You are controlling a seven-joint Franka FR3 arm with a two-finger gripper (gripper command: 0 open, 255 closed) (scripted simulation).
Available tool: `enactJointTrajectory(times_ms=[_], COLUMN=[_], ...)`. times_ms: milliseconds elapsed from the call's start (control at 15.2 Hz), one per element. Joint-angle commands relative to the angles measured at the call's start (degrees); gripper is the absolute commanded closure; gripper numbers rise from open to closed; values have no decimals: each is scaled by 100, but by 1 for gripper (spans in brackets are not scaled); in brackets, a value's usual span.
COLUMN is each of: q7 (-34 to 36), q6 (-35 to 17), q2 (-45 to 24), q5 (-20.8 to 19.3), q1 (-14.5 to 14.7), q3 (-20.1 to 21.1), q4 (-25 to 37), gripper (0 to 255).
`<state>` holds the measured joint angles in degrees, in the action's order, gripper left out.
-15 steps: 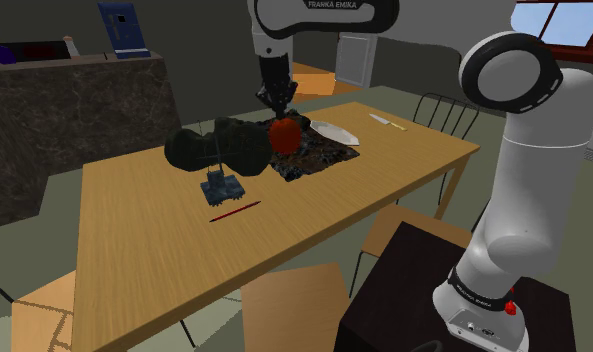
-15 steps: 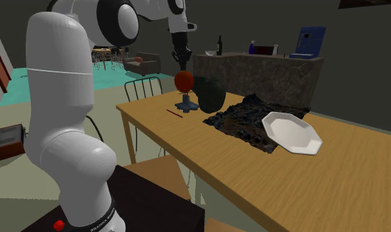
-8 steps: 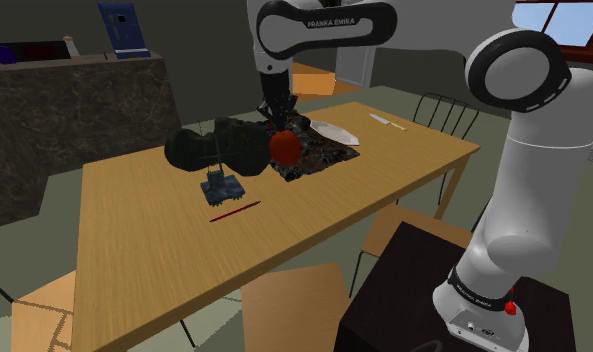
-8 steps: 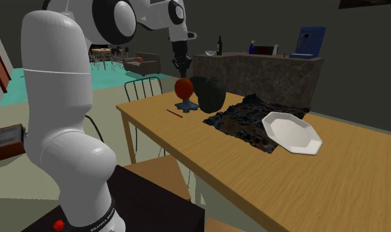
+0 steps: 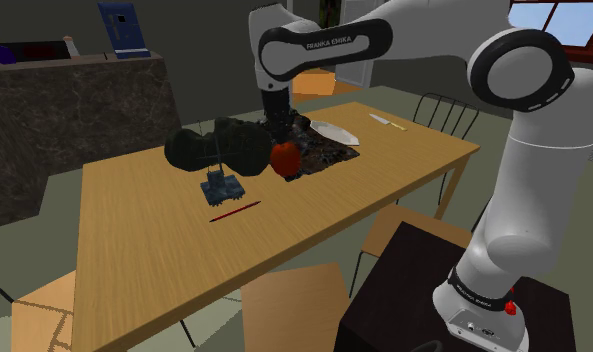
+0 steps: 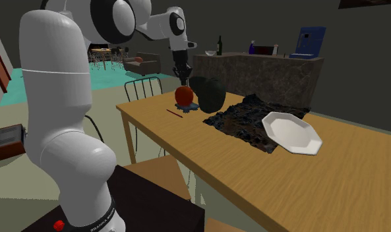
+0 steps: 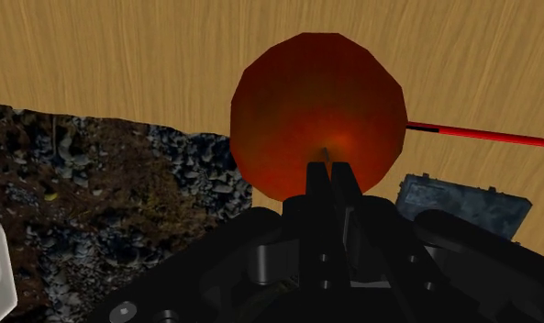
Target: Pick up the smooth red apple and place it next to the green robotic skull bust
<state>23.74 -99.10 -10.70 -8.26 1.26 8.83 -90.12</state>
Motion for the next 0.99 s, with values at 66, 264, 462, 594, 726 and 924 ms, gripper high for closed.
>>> enactJointTrajectory(times_ms=[66, 264, 462, 594, 726, 924], q7=[27, 52, 79, 98, 117, 148], q6=[-240, -465, -686, -832, -976, -1189], q2=[7, -4, -27, -49, -75, -124], q5=[-5, -14, -26, -35, -46, -65], q1=[-5, -10, -14, -16, -17, -19], q3=[-2, -6, -9, -12, -14, -19], q4=[-244, -459, -659, -784, -903, -1071], gripper=[255, 255, 255, 255, 255, 255])
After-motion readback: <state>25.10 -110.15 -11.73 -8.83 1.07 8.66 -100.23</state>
